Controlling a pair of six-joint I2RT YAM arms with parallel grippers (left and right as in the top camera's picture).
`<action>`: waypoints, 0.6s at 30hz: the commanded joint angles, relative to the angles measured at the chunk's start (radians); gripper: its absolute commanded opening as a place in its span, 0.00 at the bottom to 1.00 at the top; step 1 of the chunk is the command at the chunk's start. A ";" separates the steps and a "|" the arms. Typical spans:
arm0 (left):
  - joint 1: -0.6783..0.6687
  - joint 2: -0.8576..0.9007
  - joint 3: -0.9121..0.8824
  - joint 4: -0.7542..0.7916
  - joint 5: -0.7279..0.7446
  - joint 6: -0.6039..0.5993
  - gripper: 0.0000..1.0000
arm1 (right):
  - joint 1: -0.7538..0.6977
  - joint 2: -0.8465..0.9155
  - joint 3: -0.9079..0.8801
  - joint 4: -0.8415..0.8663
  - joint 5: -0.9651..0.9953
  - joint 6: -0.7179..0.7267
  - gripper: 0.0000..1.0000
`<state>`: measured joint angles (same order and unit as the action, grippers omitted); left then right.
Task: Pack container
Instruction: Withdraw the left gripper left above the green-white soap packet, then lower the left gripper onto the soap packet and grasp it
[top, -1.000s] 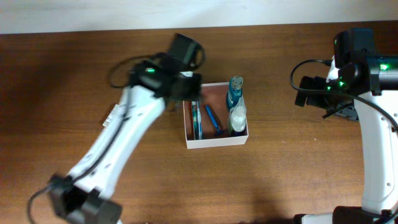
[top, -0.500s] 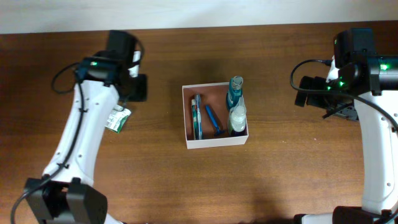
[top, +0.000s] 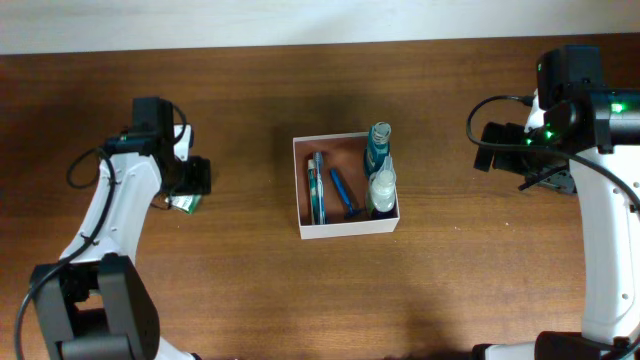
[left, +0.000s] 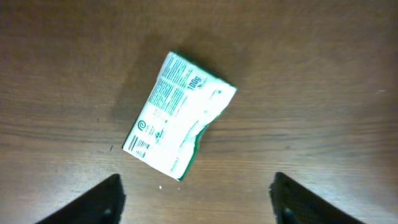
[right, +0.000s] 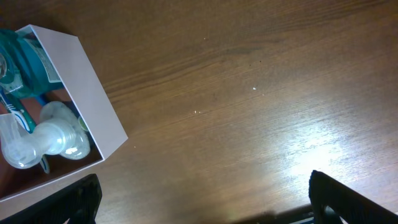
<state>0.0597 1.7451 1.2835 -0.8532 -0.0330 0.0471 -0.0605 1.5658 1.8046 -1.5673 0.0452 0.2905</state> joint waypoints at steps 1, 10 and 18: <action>0.018 0.006 -0.049 0.047 0.018 0.031 0.86 | -0.006 -0.017 0.013 0.000 0.012 0.002 0.98; 0.035 0.007 -0.154 0.184 0.018 0.175 0.99 | -0.006 -0.017 0.013 0.001 0.012 0.002 0.98; 0.035 0.007 -0.234 0.315 0.019 0.207 0.99 | -0.006 -0.017 0.013 0.000 0.012 0.002 0.98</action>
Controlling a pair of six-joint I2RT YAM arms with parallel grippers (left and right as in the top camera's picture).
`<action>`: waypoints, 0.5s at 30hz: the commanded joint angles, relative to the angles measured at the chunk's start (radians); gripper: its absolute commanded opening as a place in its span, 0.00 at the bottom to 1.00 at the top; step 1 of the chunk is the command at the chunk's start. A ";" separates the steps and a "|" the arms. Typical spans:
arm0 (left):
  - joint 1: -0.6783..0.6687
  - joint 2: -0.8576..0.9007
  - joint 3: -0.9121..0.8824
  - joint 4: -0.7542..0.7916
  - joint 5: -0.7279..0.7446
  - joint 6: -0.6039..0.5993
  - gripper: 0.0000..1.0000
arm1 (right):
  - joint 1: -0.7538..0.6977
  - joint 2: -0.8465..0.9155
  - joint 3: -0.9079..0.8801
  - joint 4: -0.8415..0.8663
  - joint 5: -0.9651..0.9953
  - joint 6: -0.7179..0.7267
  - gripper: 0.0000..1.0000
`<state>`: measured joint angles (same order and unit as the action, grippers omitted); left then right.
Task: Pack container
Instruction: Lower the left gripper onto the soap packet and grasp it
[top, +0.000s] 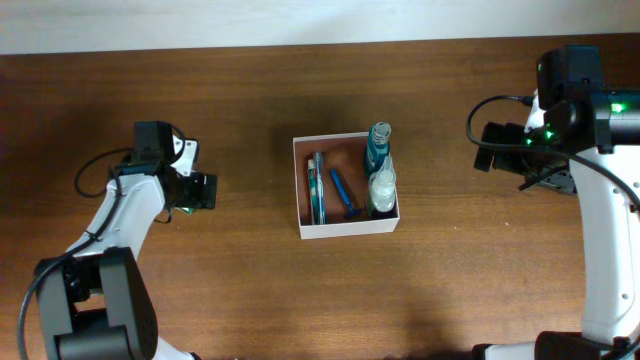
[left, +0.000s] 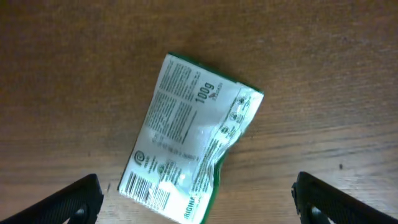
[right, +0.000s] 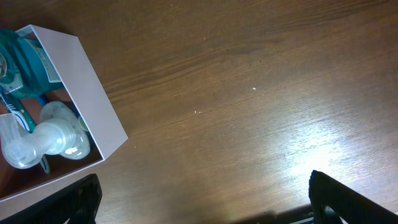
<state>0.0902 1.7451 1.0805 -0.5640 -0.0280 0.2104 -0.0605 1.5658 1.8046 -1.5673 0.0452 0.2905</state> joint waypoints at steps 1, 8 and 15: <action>0.004 0.007 -0.044 0.048 0.014 0.050 0.99 | -0.006 -0.016 0.013 0.000 0.012 0.002 0.98; 0.004 0.007 -0.066 0.080 0.058 0.057 0.99 | -0.006 -0.017 0.013 0.000 0.012 0.002 0.98; 0.004 0.007 -0.066 0.078 0.175 0.057 0.95 | -0.006 -0.016 0.013 0.000 0.012 0.002 0.98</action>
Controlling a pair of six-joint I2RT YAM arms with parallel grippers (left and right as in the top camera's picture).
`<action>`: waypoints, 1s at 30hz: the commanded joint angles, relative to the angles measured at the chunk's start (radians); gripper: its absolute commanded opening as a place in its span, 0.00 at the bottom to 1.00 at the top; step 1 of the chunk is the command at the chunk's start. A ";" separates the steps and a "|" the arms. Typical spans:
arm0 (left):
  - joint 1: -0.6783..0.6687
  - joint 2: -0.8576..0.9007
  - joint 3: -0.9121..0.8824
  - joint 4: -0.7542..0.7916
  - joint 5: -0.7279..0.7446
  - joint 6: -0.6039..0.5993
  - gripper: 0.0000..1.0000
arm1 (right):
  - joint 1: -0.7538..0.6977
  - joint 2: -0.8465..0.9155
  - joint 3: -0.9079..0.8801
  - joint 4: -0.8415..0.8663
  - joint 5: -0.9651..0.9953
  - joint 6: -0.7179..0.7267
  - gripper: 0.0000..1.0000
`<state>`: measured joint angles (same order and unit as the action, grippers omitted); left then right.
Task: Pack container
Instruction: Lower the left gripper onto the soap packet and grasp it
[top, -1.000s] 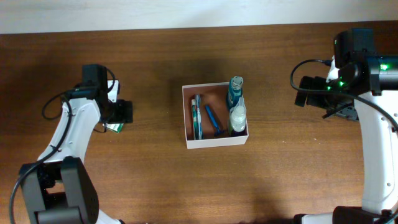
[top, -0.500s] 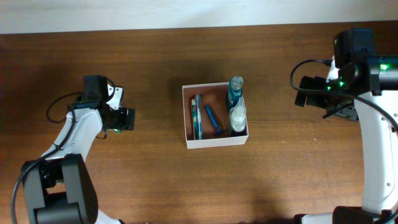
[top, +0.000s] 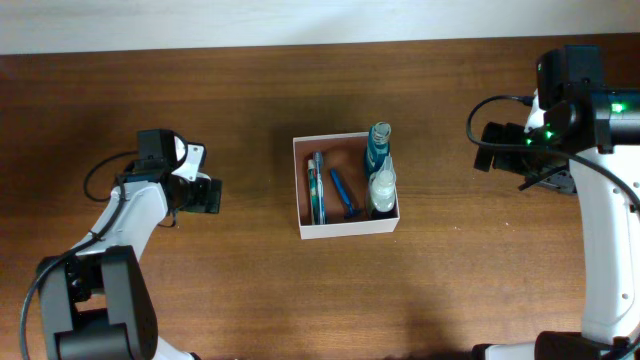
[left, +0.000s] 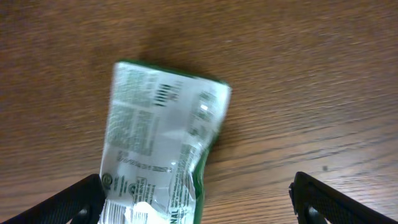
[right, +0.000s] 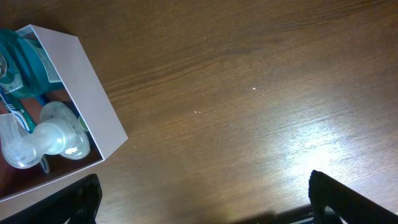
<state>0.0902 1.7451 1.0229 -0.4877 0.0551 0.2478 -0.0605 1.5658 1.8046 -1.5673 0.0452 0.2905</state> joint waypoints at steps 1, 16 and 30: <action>0.004 0.007 -0.008 0.002 0.103 0.019 0.95 | -0.006 -0.017 0.013 0.000 0.012 0.002 0.98; 0.003 0.007 -0.008 -0.003 0.116 -0.035 0.76 | -0.006 -0.017 0.013 0.000 0.012 0.002 0.99; 0.003 0.007 -0.008 0.002 0.105 -0.281 0.70 | -0.006 -0.017 0.013 0.001 0.012 0.002 0.98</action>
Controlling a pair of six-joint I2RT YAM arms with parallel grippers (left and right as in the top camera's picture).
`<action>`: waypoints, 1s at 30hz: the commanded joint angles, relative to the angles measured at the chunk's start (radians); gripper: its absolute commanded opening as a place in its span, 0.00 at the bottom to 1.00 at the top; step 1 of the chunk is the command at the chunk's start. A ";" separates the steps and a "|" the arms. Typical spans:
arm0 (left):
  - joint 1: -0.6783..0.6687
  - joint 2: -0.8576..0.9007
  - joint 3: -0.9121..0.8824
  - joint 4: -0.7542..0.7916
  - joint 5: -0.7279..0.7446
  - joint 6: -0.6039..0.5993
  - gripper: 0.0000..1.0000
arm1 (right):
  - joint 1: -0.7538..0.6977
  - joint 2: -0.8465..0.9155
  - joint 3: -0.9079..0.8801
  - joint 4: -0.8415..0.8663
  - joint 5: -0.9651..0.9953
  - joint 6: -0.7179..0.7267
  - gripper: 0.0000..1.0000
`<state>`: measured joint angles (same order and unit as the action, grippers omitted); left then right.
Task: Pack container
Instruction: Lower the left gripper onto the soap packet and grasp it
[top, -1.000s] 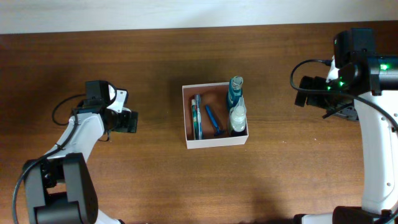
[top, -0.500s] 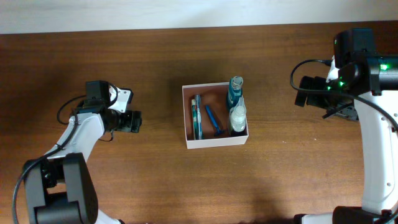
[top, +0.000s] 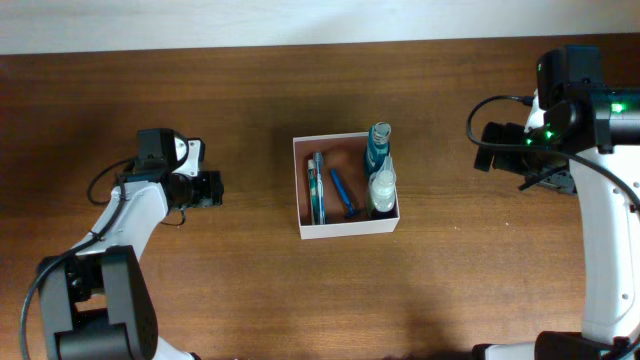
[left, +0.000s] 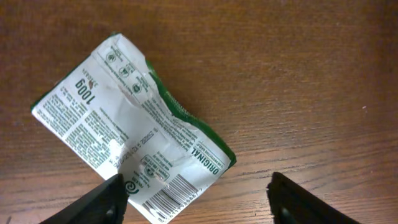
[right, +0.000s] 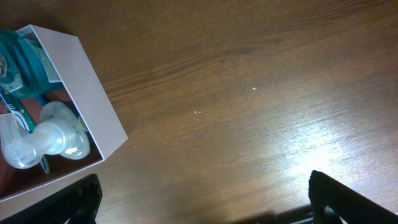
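Note:
A crumpled white and green packet (left: 134, 149) lies flat on the wood table. My left gripper (left: 196, 208) hangs open just above it; the packet's barcode corner lies by the left fingertip (left: 109, 199). In the overhead view the left gripper (top: 205, 188) hides the packet. The white box (top: 345, 232) stands mid-table, to the right of the left gripper. It holds a teal bottle (top: 378, 148), a clear bottle (top: 382, 188), a blue razor (top: 343, 193) and a tube (top: 317, 188). My right gripper (right: 205, 214) is open over bare wood to the right of the box (right: 93, 106).
The dark wood table (top: 250, 300) runs out to a pale wall strip (top: 300, 20) at the back. My right arm (top: 590, 200) stands along the right side and my left arm (top: 120, 230) along the left.
My left gripper has turned over the packet, which now lies diagonally in the wrist view with its barcode end near the left fingertip. The fingertips show closer together. The right arm is unchanged.
First my left gripper hung open above the packet, which showed beside it in the overhead view. At the following moments the packet filled more of the wrist view and the gripper covered it from overhead. Now the wrist is turned. The box and right arm stayed put.

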<state>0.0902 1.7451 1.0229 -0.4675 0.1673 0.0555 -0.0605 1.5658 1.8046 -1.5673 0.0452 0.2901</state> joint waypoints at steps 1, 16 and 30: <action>0.003 0.007 -0.008 -0.026 -0.007 -0.121 0.69 | -0.006 -0.016 0.013 0.000 0.012 0.002 0.98; 0.003 -0.011 -0.007 -0.042 -0.012 -0.295 0.79 | -0.006 -0.017 0.013 0.000 0.012 0.002 0.98; -0.031 -0.010 -0.007 0.019 -0.122 -0.519 0.96 | -0.006 -0.017 0.013 0.000 0.012 0.002 0.98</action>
<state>0.0818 1.7451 1.0225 -0.4526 0.0677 -0.3790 -0.0605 1.5658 1.8046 -1.5673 0.0452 0.2901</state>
